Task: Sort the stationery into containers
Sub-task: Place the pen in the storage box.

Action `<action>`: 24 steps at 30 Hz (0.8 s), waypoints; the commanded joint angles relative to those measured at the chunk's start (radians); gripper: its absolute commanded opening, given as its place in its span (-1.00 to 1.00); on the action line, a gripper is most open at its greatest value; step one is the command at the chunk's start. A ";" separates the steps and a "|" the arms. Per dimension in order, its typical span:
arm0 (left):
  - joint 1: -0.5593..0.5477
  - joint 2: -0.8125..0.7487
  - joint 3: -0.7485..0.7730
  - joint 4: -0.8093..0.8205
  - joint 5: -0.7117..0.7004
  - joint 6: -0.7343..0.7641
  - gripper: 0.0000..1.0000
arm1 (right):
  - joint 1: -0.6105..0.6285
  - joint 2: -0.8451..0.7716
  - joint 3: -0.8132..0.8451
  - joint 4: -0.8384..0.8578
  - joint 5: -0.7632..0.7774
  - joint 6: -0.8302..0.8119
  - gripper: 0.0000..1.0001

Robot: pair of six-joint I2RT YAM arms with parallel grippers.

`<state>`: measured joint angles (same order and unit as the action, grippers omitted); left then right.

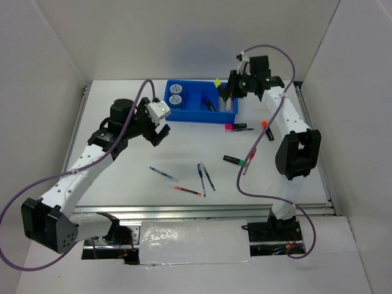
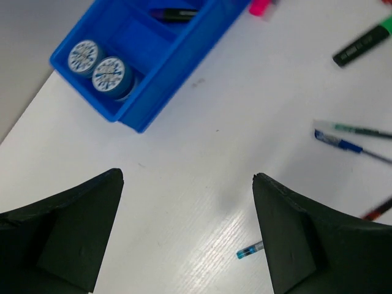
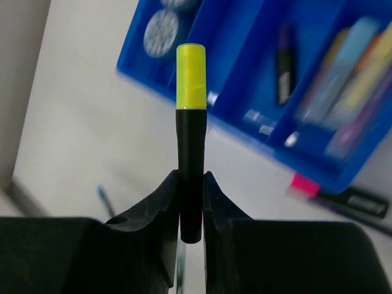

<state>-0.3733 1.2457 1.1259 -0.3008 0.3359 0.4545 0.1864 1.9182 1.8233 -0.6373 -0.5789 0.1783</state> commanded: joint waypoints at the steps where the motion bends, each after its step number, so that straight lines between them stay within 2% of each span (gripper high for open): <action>1: 0.008 -0.058 -0.028 0.137 -0.142 -0.284 0.98 | 0.030 0.092 0.174 0.172 0.328 0.116 -1.00; 3: 0.002 -0.049 -0.021 0.131 -0.193 -0.356 0.99 | 0.053 0.184 0.293 0.177 0.440 0.139 -1.00; 4: 0.002 -0.029 -0.006 0.117 -0.195 -0.361 0.99 | 0.062 0.211 0.332 0.174 0.474 0.145 -1.00; 5: 0.004 -0.017 0.006 0.074 -0.189 -0.358 0.99 | 0.076 0.238 0.387 0.180 0.570 0.148 -1.00; 9: 0.004 0.014 0.009 0.046 -0.192 -0.381 0.99 | 0.140 0.367 0.453 0.211 0.758 0.159 -1.00; 15: 0.005 -0.014 -0.020 0.054 -0.187 -0.373 0.98 | 0.188 0.436 0.429 0.231 0.905 0.207 -1.00; 21: 0.001 -0.017 -0.044 0.077 -0.175 -0.370 0.99 | 0.212 0.461 0.389 0.235 0.970 0.214 -0.99; 22: -0.001 -0.019 -0.046 0.081 -0.172 -0.370 0.98 | 0.214 0.464 0.383 0.240 0.972 0.214 -0.83; 24: -0.001 -0.019 -0.060 0.094 -0.169 -0.376 0.99 | 0.216 0.473 0.381 0.248 0.972 0.210 -0.65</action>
<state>-0.3683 1.2591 1.0798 -0.2592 0.1532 0.0982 0.3954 2.3924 2.2044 -0.4519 0.3290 0.3771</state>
